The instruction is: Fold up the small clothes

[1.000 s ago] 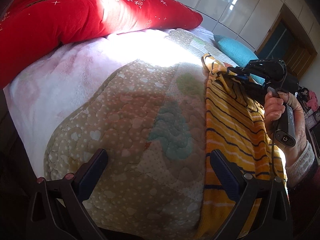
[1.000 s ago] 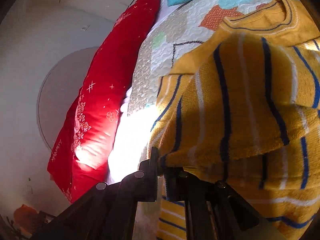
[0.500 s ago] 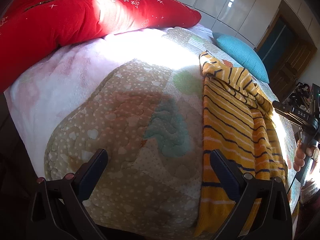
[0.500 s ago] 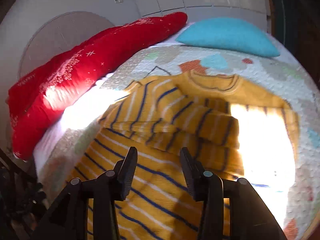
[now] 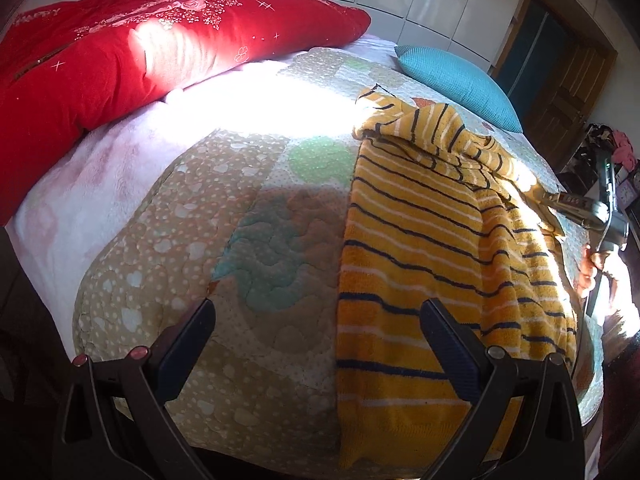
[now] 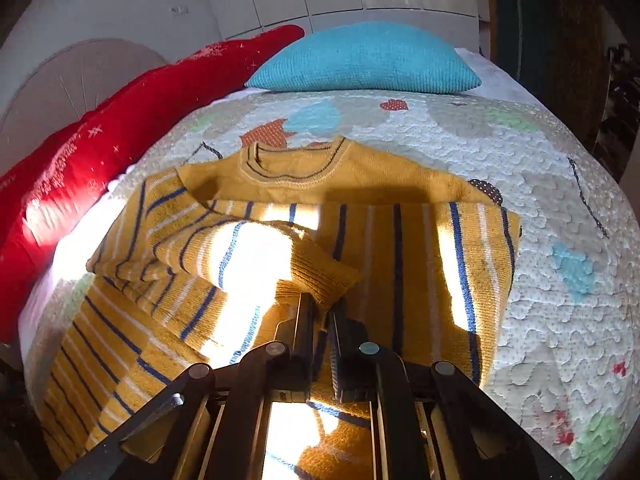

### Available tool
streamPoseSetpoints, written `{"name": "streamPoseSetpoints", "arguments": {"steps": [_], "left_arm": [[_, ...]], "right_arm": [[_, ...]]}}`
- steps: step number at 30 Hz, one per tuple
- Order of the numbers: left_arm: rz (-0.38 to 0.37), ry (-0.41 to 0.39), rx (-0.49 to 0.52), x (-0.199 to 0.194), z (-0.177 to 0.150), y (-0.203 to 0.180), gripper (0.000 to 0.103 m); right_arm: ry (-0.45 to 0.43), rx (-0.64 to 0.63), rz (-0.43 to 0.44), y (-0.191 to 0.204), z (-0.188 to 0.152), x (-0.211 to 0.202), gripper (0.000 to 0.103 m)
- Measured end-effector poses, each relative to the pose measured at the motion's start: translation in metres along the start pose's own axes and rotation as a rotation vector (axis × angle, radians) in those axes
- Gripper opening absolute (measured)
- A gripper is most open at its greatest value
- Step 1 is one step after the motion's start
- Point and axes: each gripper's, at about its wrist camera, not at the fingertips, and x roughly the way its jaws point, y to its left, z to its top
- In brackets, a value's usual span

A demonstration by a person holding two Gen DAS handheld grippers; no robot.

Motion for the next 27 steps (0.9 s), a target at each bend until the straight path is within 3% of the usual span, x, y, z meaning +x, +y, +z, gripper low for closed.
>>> {"name": "streamPoseSetpoints", "arguments": {"steps": [3, 7, 9, 11, 12, 13, 16, 18, 22, 24, 25, 26, 27], "left_arm": [[0.013, 0.015, 0.010, 0.005, 0.003, -0.002, 0.102], [-0.003, 0.014, 0.020, 0.009, 0.012, -0.010, 0.102], [-0.018, 0.004, 0.028, 0.009, 0.015, -0.017, 0.102], [-0.034, -0.001, 0.037, 0.009, 0.017, -0.025, 0.102], [-0.042, -0.002, 0.042, 0.009, 0.018, -0.028, 0.102], [-0.049, -0.002, 0.049, 0.008, 0.018, -0.031, 0.102], [-0.037, -0.001, 0.086, 0.010, 0.017, -0.037, 0.102], [-0.024, 0.012, 0.091, 0.015, 0.017, -0.038, 0.102], [-0.045, 0.033, 0.057, 0.019, 0.017, -0.035, 0.102], [-0.044, 0.031, 0.061, 0.018, 0.016, -0.037, 0.102], [-0.042, 0.031, 0.068, 0.017, 0.015, -0.038, 0.102], [-0.040, 0.030, 0.075, 0.017, 0.015, -0.038, 0.102], [-0.036, 0.030, 0.084, 0.017, 0.015, -0.038, 0.102]], "right_arm": [[-0.072, 0.175, 0.207, -0.015, 0.012, -0.041, 0.007], [-0.150, 0.335, 0.371, -0.036, 0.035, -0.083, 0.007], [-0.168, 0.430, 0.348, -0.058, 0.041, -0.089, 0.007], [-0.163, 0.455, 0.182, -0.079, 0.045, -0.085, 0.023], [-0.146, 0.448, 0.093, -0.088, 0.044, -0.081, 0.036], [-0.134, 0.456, 0.033, -0.094, 0.039, -0.078, 0.037], [-0.124, 0.478, 0.082, -0.105, 0.023, -0.070, 0.039], [-0.093, 0.425, 0.099, -0.094, 0.019, -0.062, 0.050], [0.030, 0.326, 0.108, -0.072, 0.016, -0.021, 0.055], [0.080, 0.287, 0.064, -0.063, 0.011, 0.002, 0.052], [0.094, 0.274, 0.062, -0.059, 0.008, 0.009, 0.024], [0.102, 0.258, 0.085, -0.054, 0.005, 0.014, 0.009], [0.113, 0.237, 0.115, -0.048, 0.005, 0.015, 0.008]]}}
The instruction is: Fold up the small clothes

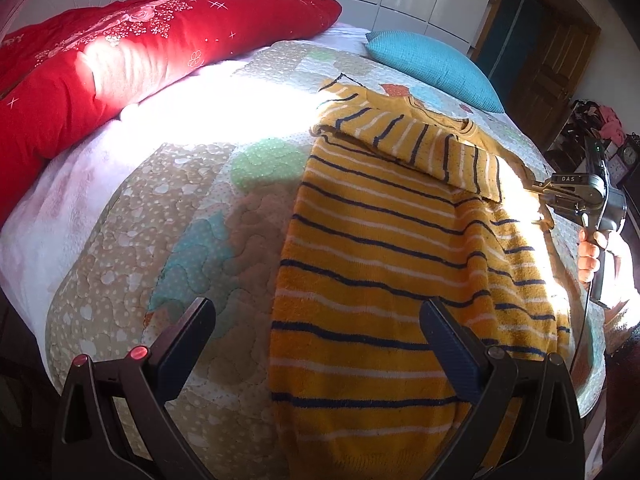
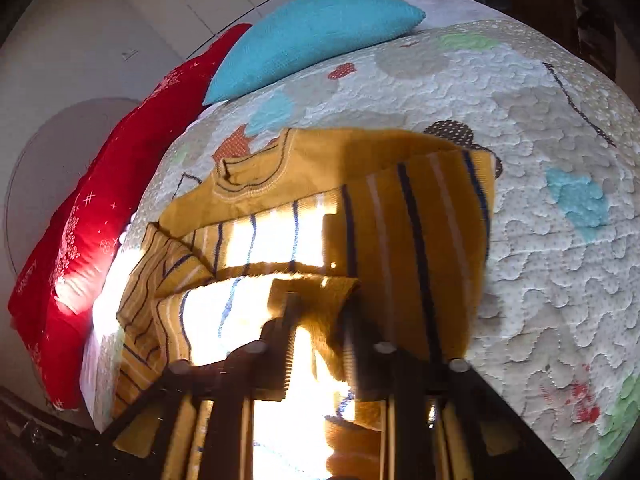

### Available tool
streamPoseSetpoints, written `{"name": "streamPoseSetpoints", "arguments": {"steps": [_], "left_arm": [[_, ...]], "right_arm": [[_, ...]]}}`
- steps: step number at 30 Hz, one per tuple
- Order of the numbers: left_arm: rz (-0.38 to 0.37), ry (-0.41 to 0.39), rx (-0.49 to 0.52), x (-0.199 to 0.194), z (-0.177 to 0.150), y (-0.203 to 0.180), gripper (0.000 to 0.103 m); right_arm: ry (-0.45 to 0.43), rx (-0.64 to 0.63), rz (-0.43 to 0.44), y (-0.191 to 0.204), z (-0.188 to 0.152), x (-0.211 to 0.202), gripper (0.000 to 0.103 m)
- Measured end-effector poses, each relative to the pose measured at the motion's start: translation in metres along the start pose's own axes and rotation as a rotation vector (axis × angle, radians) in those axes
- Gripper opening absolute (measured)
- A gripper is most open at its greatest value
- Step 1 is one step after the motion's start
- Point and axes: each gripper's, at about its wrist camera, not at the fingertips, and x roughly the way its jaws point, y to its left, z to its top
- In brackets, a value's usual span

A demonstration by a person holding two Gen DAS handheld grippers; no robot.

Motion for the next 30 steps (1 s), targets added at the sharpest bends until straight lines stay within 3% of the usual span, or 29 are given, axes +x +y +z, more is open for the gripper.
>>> {"name": "streamPoseSetpoints", "arguments": {"steps": [3, 7, 9, 11, 13, 16, 20, 25, 30], "left_arm": [[0.016, 0.003, 0.011, 0.002, 0.001, 0.002, 0.102], [0.004, 0.012, -0.020, 0.007, 0.002, 0.006, 0.102], [-0.013, 0.019, -0.030, 0.010, 0.001, 0.005, 0.102], [-0.022, 0.027, -0.023, 0.011, 0.000, 0.002, 0.102], [-0.021, 0.027, -0.001, 0.011, -0.001, -0.002, 0.102], [0.003, 0.014, 0.025, 0.010, 0.002, -0.004, 0.102], [0.002, 0.016, 0.000, 0.015, 0.009, -0.002, 0.102], [-0.031, 0.027, 0.002, 0.022, 0.009, -0.017, 0.102], [-0.032, 0.041, 0.048, 0.026, 0.004, -0.028, 0.102]], "right_arm": [[-0.079, -0.070, 0.019, 0.020, 0.002, -0.022, 0.008], [-0.228, -0.128, -0.028, 0.030, 0.017, -0.064, 0.008], [-0.215, -0.134, -0.087, 0.023, 0.021, -0.060, 0.011], [-0.151, -0.130, -0.201, 0.010, 0.018, -0.041, 0.022], [-0.123, -0.090, -0.308, -0.006, 0.010, -0.030, 0.023], [-0.213, -0.002, -0.243, -0.020, -0.001, -0.049, 0.023], [-0.255, -0.033, -0.094, 0.010, 0.009, -0.061, 0.023], [-0.120, -0.132, 0.111, 0.081, 0.017, -0.005, 0.023], [0.034, -0.125, 0.204, 0.135, 0.012, 0.087, 0.023]]}}
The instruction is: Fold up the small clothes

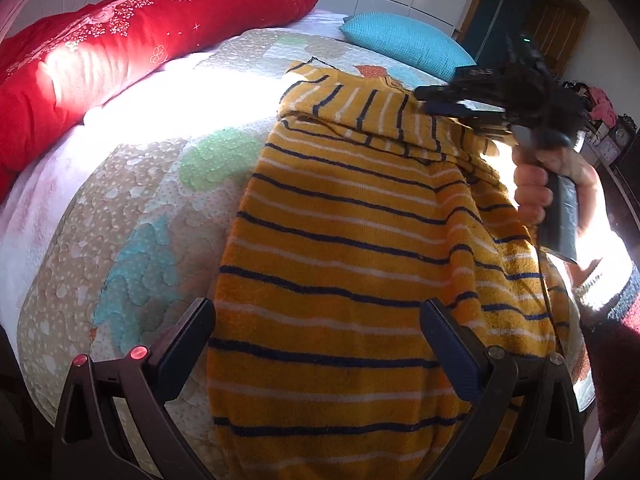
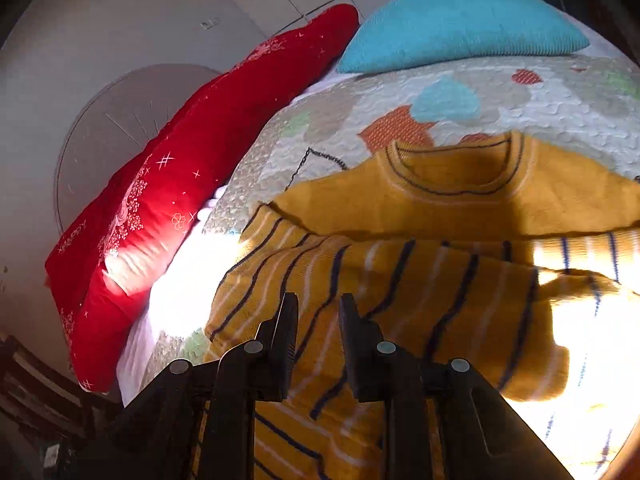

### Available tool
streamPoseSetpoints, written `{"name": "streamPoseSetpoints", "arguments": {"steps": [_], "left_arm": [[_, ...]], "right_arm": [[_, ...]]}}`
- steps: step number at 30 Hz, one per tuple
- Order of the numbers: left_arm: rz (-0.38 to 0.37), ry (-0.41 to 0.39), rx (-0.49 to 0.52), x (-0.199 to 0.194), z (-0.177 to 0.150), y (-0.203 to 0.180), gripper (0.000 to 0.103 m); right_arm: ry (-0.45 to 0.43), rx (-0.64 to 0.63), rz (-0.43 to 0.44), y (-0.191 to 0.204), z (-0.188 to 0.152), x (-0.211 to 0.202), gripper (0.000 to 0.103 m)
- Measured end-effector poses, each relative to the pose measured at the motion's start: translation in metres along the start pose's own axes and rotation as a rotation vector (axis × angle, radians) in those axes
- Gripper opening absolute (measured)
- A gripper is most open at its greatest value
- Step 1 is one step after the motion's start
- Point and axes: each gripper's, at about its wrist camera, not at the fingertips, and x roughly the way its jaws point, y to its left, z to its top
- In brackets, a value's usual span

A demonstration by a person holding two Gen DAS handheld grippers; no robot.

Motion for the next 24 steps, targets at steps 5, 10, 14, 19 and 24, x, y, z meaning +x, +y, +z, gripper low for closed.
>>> {"name": "streamPoseSetpoints", "arguments": {"steps": [5, 10, 14, 19, 24], "left_arm": [[0.014, -0.006, -0.023, -0.003, -0.004, 0.013, 0.102], [0.012, 0.003, -0.067, -0.004, -0.010, 0.027, 0.102], [0.014, -0.021, -0.067, -0.013, -0.011, 0.030, 0.102], [0.022, -0.028, -0.082, -0.017, -0.012, 0.035, 0.102], [0.053, -0.065, -0.086, -0.028, -0.010, 0.041, 0.102]], "right_arm": [[0.034, 0.160, 0.047, -0.010, 0.012, 0.069, 0.023], [0.029, 0.168, 0.048, -0.007, 0.017, 0.070, 0.023], [-0.035, 0.184, 0.114, -0.024, 0.007, 0.023, 0.030], [-0.093, 0.284, 0.059, -0.092, -0.027, -0.048, 0.035], [-0.139, 0.321, -0.077, -0.145, -0.074, -0.132, 0.025]]}}
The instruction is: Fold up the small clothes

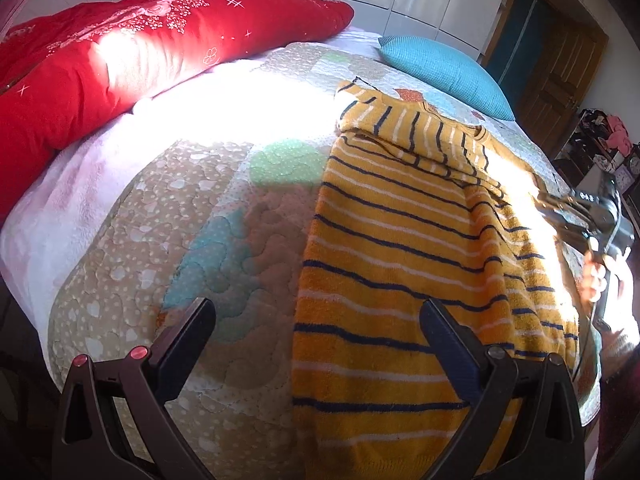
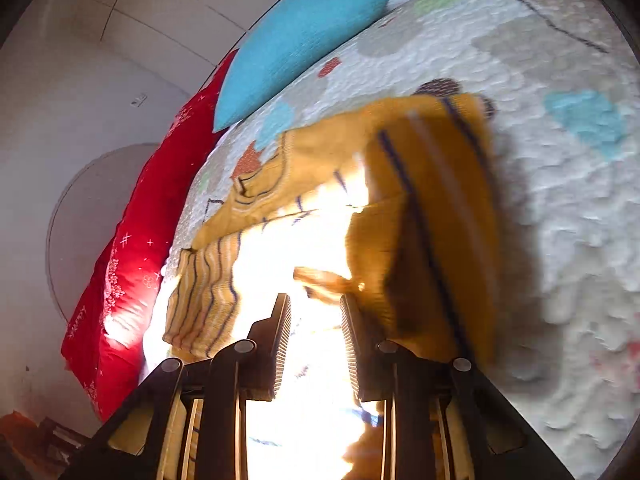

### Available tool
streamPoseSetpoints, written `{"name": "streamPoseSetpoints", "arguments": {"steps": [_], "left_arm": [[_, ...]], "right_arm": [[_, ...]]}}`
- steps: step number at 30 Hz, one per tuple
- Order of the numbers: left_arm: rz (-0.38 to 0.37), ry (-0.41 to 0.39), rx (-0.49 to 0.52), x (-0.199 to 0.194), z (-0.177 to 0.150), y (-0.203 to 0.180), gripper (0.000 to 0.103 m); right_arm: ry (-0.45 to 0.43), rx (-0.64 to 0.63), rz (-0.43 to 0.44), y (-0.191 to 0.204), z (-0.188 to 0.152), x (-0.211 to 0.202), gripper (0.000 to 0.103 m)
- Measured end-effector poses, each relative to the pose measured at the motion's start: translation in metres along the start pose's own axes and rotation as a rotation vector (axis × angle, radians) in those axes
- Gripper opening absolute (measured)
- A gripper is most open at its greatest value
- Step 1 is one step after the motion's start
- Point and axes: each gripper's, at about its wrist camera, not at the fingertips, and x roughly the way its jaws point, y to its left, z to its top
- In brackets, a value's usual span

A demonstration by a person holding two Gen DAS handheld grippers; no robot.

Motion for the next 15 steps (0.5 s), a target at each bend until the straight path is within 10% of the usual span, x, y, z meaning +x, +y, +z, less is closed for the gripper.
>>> {"name": "streamPoseSetpoints", "arguments": {"steps": [5, 15], "left_arm": [[0.022, -0.017, -0.051, -0.007, 0.005, 0.022, 0.102], [-0.207, 0.066, -0.163, 0.013, -0.008, 0.041, 0.102]], "right_arm": [[-0.067, -0.048, -0.184, -0.025, -0.037, -0.084, 0.047], [0.058, -0.011, 0.096, -0.038, -0.169, -0.112, 0.047]]}}
